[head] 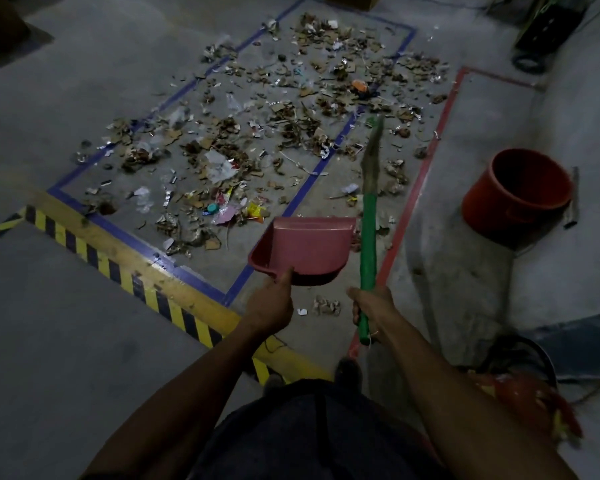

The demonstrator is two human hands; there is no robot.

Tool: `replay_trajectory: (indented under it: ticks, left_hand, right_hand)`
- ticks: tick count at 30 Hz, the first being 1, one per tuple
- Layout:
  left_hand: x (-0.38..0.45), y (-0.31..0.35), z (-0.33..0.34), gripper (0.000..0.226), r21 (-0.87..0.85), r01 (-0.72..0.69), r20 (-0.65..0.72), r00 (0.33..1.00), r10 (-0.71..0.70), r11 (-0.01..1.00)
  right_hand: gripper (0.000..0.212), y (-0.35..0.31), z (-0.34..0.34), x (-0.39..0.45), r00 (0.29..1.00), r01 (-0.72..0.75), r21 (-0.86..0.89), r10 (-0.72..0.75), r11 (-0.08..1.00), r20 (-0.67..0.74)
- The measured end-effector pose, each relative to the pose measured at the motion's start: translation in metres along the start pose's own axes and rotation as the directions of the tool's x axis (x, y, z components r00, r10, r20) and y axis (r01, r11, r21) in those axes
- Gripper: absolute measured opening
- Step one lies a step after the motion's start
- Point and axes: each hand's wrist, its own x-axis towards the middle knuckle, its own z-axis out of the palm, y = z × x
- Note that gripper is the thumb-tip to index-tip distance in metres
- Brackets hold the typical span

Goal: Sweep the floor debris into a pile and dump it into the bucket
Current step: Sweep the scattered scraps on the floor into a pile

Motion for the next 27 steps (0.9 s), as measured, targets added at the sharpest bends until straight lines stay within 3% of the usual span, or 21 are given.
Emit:
replay_trajectory:
  ticks: [4,10,16,19,22,27]
  left_hand:
    - [0.009,-0.031,-0.005,0.058,0.009,0.037,0.012,0.999,-0.037,0.999]
    - [0.022,-0.060,-0.013,0.064,-0.022,0.104,0.064,0.993,-0.102,0.994]
    - [0.027,-0.076,-0.011,0.061,-0.027,0.159,0.096,0.983,-0.155,0.987]
    - [0.028,-0.087,-0.006,0.063,-0.058,0.164,0.106,0.982,-0.158,0.985]
    - [0.027,-0.095,-0.002,0.063,-0.097,0.171,0.080,0.983,-0.164,0.980]
    - [0.022,-0.103,0.002,0.057,-0.161,0.177,-0.015,0.983,-0.182,0.971]
  right_hand:
    - [0.019,0.015,0.008,-0.027,0.998,0.069,-0.247,-0.068,0.967,0.012]
    - [0.013,0.030,0.015,-0.040,0.944,0.328,-0.566,-0.279,0.756,0.175]
    - [0.033,0.045,0.023,-0.042,0.858,0.509,-0.696,-0.357,0.507,0.368]
    - [0.040,0.054,0.027,-0.043,0.813,0.579,-0.690,-0.371,0.434,0.449]
    - [0.047,0.056,0.029,-0.044,0.791,0.603,-0.711,-0.380,0.361,0.478]
    - [0.048,0.057,0.026,-0.048,0.778,0.572,-0.808,-0.410,0.145,0.477]
